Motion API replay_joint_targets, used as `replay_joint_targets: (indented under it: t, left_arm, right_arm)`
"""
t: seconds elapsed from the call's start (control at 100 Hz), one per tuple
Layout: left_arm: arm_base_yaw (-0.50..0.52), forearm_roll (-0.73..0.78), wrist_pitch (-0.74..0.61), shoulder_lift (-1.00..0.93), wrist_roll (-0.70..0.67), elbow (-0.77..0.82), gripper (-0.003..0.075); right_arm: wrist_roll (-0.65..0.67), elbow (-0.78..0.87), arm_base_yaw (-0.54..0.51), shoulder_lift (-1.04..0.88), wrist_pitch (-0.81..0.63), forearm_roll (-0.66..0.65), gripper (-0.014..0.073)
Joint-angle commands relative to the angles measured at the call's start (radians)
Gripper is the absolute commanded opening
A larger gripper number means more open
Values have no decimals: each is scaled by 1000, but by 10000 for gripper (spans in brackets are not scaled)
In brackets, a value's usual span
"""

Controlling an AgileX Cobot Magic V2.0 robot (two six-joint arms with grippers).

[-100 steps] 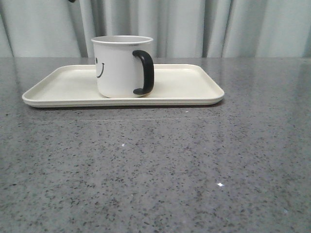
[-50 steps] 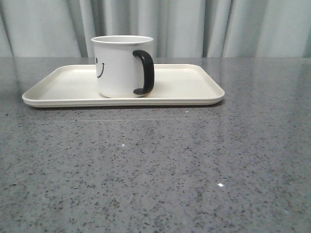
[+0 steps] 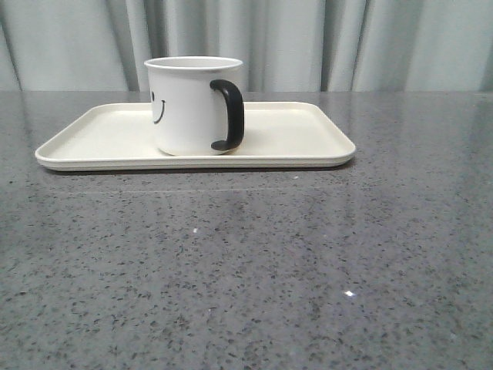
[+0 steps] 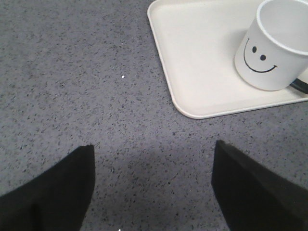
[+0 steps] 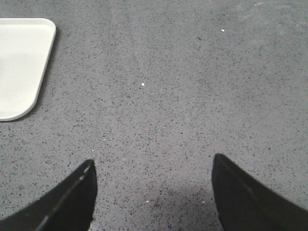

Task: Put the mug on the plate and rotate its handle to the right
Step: 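Open the left gripper and raise it away from the mug, then move the right gripper down into the mug rim and close on it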

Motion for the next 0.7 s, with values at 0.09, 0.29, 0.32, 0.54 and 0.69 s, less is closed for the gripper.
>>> replay_joint_targets:
  t: [0.09,0.29,0.32,0.54,0.69]
  left_arm:
    - [2,72,-45,-96,-86,59,502]
    - [2,85,-42,-153,-103,136,502]
    - [2,85,-42,-155,-103,144,502]
    - [2,85,-42,-158,-103,146,502]
    - [2,97,-44,-158,-103,146,502]
  right_arm:
    - [1,-33,0,10,-62,-4,510]
    - [1,-33,0,10,-64,-4,510]
    - [1,-33,0,10,-73,-4,510]
    - [0,-33,0,18,-150,69,510]
    - [-75,-41,0,73,-164,155,510]
